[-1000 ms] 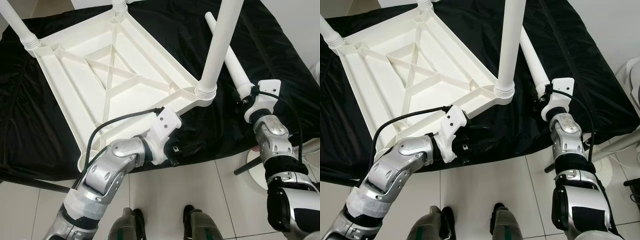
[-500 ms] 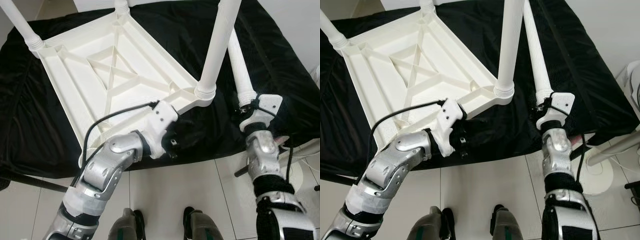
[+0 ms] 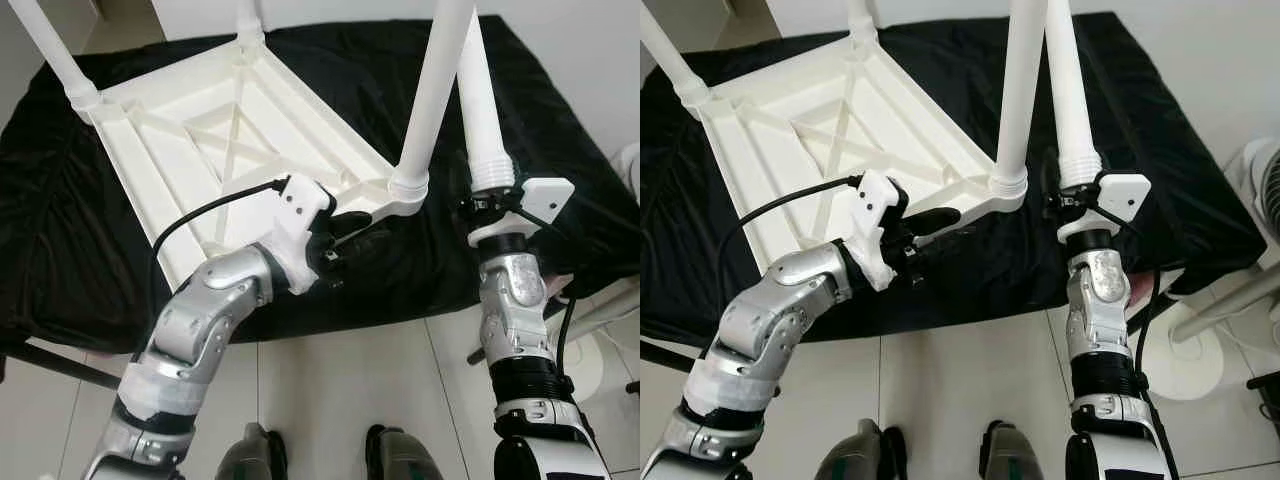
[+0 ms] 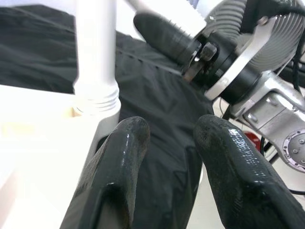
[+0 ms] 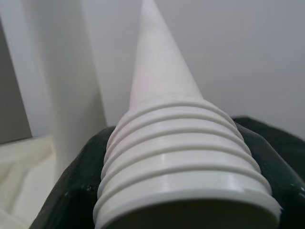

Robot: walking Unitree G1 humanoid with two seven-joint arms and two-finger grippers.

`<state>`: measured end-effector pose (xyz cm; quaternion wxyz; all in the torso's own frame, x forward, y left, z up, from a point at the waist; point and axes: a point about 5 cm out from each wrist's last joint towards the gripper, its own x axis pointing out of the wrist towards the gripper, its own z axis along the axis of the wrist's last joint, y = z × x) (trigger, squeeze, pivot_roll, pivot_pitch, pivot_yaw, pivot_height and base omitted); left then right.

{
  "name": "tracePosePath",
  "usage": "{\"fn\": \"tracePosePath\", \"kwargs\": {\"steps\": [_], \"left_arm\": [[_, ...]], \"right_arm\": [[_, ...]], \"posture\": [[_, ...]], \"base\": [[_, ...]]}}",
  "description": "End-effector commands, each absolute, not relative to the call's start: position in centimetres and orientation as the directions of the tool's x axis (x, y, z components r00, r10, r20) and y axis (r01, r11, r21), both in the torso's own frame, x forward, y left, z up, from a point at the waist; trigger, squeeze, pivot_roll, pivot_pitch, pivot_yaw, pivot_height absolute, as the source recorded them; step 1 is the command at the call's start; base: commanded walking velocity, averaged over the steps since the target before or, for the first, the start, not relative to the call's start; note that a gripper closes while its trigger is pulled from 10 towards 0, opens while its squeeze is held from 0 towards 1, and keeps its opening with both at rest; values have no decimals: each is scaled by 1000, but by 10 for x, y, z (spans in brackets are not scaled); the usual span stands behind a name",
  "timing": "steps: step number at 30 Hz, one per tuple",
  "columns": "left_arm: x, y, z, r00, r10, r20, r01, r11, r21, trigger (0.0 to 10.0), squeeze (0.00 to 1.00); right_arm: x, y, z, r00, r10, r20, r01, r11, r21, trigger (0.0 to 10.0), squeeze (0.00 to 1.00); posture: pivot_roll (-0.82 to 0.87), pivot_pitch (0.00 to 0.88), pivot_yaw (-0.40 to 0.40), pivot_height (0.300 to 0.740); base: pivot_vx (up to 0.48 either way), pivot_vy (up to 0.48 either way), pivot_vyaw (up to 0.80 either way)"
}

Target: Building children table

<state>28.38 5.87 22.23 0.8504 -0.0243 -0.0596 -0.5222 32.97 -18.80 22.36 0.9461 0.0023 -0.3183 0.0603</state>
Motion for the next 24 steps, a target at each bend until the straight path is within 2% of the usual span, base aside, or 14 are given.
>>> {"fn": "tracePosePath", "kwargs": {"steps": [1,3,4,7,10,13,16,24], "left_arm": [[285,61,222,448,-885,128,892,451,-1,10000,0],[294,66,230,449,-883,136,890,455,16,10000,0],[294,66,230,449,-883,136,890,455,16,10000,0],[301,70,235,457,-877,146,884,467,34,10000,0],[303,71,238,465,-871,158,880,475,28,10000,0],[303,72,238,467,-870,160,879,477,26,10000,0],[303,75,237,470,-868,161,879,478,12,10000,0],[308,79,240,474,-866,162,877,481,4,10000,0]], "right_arm": [[329,-183,232,769,122,628,-131,991,-32,10000,0],[330,-176,275,675,163,719,-140,986,-92,10000,0],[330,-176,275,675,163,719,-140,986,-92,10000,0],[319,-168,317,544,200,815,-140,979,-146,10000,0],[304,-160,342,434,216,875,-135,975,-174,10000,0],[300,-159,348,410,213,887,-130,976,-174,10000,0],[281,-147,362,305,273,912,-118,961,-248,10000,0],[274,-131,359,301,361,883,-179,931,-319,10000,0]], "posture": [[-50,124,71,740],[-58,112,80,740],[-58,112,80,740],[-60,105,80,740],[-58,100,86,740],[-58,100,88,740],[-60,101,95,740],[-61,108,108,740]], "base": [[0,0,0],[0,0,0],[0,0,0],[0,0,0],[0,0,0],[0,0,0],[0,0,0],[0,0,0]]}}
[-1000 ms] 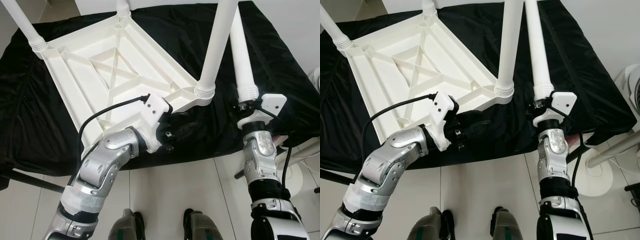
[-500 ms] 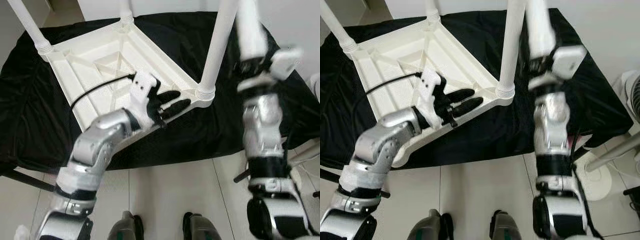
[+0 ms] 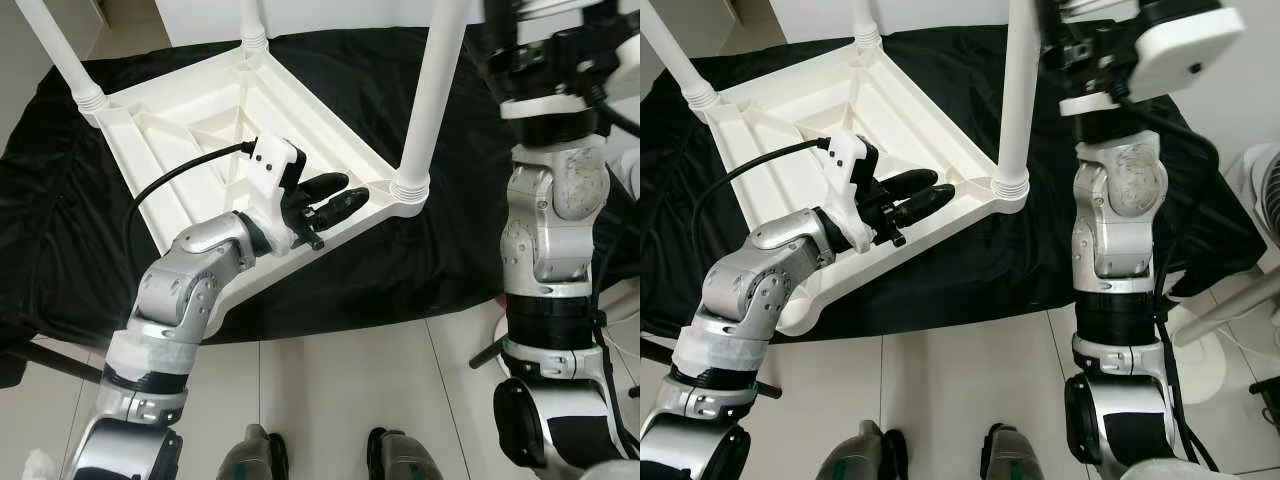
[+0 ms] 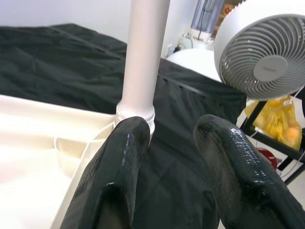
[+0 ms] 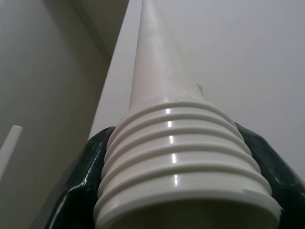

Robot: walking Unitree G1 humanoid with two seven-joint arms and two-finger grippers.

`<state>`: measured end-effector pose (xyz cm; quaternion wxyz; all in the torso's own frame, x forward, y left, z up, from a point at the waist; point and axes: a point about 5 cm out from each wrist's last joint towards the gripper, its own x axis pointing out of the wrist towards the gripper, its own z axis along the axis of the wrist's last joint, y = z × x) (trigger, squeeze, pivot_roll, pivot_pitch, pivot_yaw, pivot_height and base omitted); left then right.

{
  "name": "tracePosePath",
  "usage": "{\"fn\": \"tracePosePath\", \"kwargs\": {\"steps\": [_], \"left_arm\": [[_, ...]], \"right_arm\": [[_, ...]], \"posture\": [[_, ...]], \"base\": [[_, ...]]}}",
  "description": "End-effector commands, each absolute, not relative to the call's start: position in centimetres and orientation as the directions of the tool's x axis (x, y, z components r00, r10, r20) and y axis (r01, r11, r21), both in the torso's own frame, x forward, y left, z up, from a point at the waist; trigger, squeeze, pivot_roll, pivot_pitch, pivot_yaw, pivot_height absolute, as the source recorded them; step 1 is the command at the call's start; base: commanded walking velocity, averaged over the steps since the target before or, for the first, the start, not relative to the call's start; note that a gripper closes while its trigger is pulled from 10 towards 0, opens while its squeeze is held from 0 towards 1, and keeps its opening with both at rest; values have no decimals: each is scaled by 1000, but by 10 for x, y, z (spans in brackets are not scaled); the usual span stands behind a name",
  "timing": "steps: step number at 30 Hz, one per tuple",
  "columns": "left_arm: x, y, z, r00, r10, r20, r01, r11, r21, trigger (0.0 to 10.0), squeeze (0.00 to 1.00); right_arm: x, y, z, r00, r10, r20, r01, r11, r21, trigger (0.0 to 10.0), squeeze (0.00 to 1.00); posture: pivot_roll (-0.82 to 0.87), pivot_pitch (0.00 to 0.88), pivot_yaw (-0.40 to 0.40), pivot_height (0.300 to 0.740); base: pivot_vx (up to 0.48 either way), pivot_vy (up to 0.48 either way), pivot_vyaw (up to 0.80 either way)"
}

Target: Building children table

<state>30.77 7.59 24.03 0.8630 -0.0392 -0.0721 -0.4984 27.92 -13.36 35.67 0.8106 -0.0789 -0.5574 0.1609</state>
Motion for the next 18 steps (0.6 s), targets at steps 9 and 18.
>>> {"fn": "tracePosePath", "kwargs": {"steps": [9,18], "left_arm": [[319,91,252,473,-858,202,879,475,-42,10000,0],[324,102,250,481,-843,240,877,462,-134,10000,0]], "right_arm": [[284,-116,303,474,478,740,-292,878,-380,10000,0],[285,-109,266,572,513,640,-393,856,-336,10000,0]], "posture": [[-57,113,97,740],[-49,101,51,740]], "base": [[0,0,0],[0,0,0]]}}
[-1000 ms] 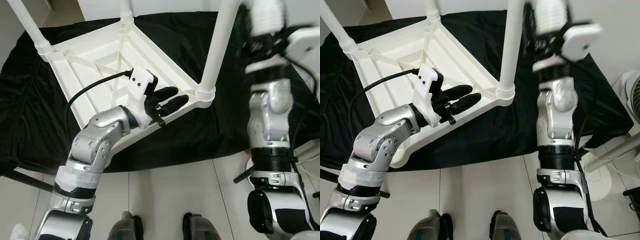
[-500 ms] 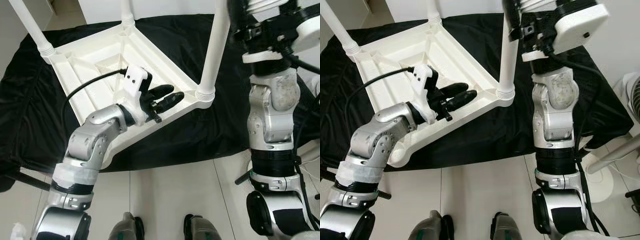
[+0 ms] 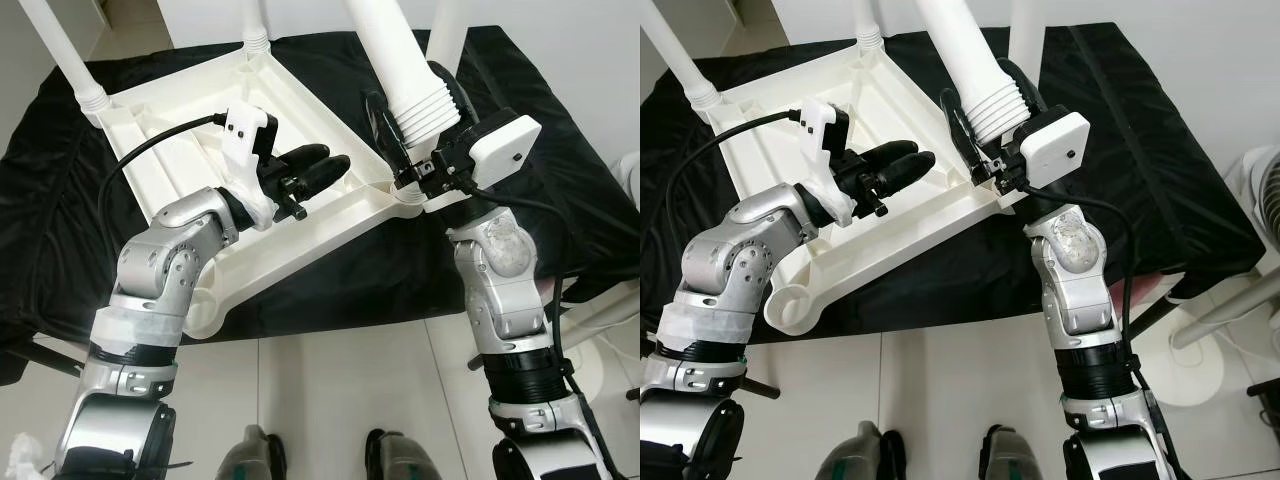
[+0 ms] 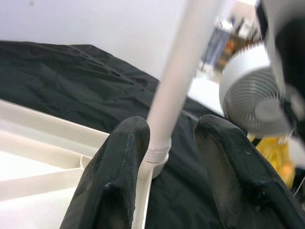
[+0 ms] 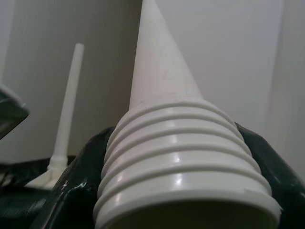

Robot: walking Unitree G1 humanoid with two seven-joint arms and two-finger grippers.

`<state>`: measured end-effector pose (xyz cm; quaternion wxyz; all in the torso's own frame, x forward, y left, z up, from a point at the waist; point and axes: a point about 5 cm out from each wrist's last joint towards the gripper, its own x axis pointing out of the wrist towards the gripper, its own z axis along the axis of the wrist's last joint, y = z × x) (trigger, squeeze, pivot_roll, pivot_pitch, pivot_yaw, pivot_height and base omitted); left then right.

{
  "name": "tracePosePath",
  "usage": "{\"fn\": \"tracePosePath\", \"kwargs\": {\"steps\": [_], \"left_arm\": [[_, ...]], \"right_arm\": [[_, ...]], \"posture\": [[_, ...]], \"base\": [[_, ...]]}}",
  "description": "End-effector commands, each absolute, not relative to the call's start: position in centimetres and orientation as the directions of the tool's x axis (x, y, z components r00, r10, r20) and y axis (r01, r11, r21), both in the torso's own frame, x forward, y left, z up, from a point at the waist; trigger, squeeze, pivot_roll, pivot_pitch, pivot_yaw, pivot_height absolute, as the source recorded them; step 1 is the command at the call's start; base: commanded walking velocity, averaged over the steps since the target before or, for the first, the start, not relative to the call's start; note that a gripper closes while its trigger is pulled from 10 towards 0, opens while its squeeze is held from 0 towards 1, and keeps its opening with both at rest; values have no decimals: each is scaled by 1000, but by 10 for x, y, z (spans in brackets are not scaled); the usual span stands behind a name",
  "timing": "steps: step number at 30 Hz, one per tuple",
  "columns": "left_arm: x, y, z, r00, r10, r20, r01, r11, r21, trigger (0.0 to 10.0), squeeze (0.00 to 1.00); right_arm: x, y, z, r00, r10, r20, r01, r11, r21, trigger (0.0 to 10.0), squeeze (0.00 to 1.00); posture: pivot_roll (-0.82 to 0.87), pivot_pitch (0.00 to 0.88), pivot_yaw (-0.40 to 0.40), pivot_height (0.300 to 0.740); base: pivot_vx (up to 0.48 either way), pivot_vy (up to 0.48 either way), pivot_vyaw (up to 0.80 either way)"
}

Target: Building children table

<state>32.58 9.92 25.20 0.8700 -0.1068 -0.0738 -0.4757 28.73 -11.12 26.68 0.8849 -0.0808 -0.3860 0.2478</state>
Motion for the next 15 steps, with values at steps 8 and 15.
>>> {"fn": "tracePosePath", "kwargs": {"steps": [8,15], "left_arm": [[323,114,245,418,-847,328,890,309,-335,10000,1000],[322,116,248,379,-847,372,895,232,-382,10000,1000]], "right_arm": [[279,-105,233,640,541,546,-436,840,-322,10000,0],[278,-105,226,652,549,523,-445,835,-323,10000,0]], "posture": [[-57,92,24,740],[-59,91,25,740]], "base": [[0,0,0],[0,0,0]]}}
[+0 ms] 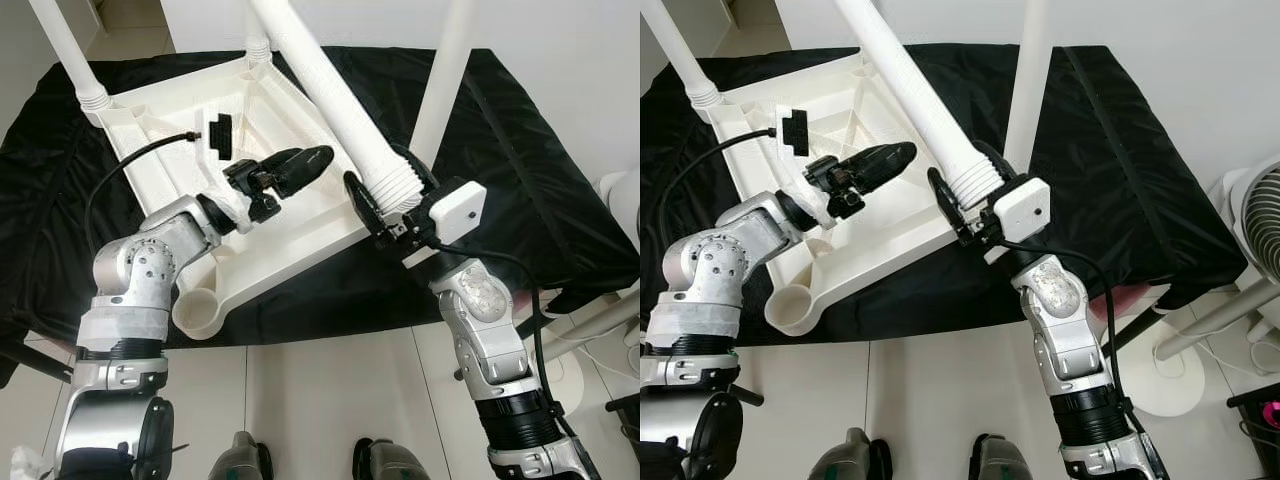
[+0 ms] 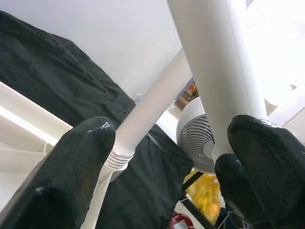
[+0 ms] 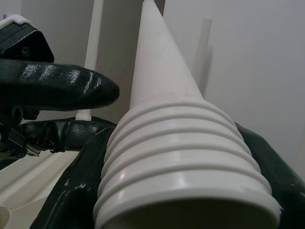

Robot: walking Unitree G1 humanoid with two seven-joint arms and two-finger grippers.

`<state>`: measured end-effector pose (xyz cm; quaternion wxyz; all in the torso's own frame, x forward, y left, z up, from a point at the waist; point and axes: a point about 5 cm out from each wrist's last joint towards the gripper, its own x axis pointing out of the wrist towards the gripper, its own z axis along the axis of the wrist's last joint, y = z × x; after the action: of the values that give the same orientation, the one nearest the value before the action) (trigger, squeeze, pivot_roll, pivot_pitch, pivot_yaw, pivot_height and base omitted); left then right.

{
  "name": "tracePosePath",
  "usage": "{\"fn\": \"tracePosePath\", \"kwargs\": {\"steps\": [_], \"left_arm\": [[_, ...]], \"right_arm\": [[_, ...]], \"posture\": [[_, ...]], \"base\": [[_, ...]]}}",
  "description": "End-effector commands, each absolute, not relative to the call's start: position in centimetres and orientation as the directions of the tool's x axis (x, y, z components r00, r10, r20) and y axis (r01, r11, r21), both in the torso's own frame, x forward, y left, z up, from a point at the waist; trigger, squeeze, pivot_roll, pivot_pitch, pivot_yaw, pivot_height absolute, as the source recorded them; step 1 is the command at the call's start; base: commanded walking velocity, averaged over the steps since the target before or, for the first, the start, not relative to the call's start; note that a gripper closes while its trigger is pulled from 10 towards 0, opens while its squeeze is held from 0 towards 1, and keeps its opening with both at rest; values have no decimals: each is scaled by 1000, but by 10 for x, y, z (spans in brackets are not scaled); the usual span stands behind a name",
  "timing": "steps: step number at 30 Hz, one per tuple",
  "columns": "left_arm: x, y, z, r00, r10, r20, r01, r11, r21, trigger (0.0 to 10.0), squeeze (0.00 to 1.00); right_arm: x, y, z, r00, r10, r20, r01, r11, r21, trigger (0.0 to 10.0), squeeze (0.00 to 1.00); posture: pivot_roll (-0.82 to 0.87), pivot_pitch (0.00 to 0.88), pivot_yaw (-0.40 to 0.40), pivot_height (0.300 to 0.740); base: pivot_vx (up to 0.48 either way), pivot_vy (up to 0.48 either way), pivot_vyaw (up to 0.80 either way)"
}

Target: Building children table

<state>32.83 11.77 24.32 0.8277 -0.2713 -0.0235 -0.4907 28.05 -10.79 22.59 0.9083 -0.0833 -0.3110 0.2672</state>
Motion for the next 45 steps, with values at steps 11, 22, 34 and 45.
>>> {"fn": "tracePosePath", "kwargs": {"steps": [11,22,34,45], "left_arm": [[332,114,258,405,-787,465,855,146,-498,10000,0],[345,107,275,422,-749,510,831,95,-548,10000,0],[374,124,285,546,-701,460,775,213,-595,10000,0],[382,129,285,563,-694,449,761,224,-609,0,0]], "right_arm": [[272,-96,205,666,592,454,-490,806,-332,10000,0],[273,-93,194,674,610,417,-498,792,-353,10000,0],[275,-99,189,678,625,386,-499,778,-383,10000,0],[278,-99,186,677,626,386,-500,777,-383,10000,0]], "posture": [[-75,70,44,740],[-78,59,49,740],[-63,91,60,740],[-58,73,63,740]], "base": [[0,0,0],[0,0,0],[0,0,0],[0,0,0]]}}
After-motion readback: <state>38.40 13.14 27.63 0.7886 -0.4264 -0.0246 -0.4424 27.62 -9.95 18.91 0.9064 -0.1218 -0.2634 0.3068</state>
